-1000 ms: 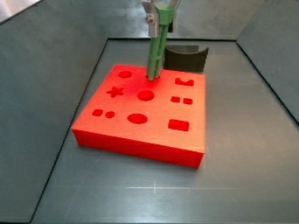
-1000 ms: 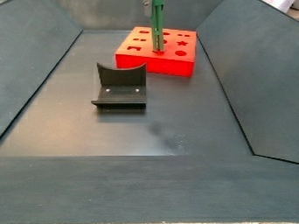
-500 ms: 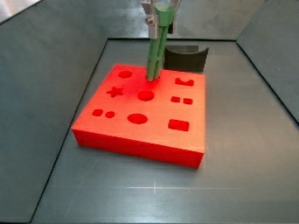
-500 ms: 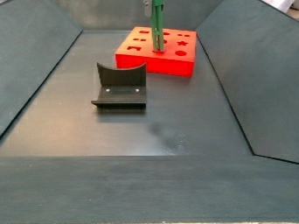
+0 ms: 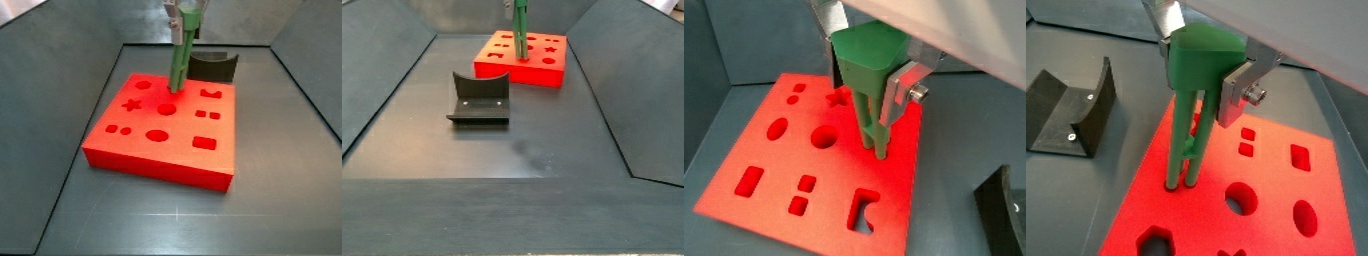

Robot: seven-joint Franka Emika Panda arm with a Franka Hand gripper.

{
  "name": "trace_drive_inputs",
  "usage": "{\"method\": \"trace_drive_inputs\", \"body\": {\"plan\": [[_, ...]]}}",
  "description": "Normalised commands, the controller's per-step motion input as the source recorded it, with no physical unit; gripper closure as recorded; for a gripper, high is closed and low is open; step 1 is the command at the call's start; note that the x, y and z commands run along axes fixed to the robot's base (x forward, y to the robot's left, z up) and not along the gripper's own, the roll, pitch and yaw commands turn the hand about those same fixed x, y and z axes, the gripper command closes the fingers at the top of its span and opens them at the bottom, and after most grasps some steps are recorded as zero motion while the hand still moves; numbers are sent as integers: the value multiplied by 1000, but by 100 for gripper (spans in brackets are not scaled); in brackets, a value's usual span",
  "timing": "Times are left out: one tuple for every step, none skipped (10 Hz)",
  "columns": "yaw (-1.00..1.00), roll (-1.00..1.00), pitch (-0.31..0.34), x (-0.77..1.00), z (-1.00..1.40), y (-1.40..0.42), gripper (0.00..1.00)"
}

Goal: Pick up the 3 prong object. Move up. Place the 3 prong object on the fixture. Regrasp the 3 prong object. Move to above the board. Insert the 3 prong object.
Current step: Insert the 3 prong object.

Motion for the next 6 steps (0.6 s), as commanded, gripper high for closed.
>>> {"method": "trace_drive_inputs", "body": {"plan": [[0, -7, -39, 160, 0, 0, 100], [0, 0, -31, 0, -63, 0, 100], [0, 0, -104, 0, -229, 0, 100], [0, -16, -249, -126, -474, 0, 100], [23, -44, -350, -194, -551, 26, 100], [86, -61, -370, -186, -503, 69, 100]]}}
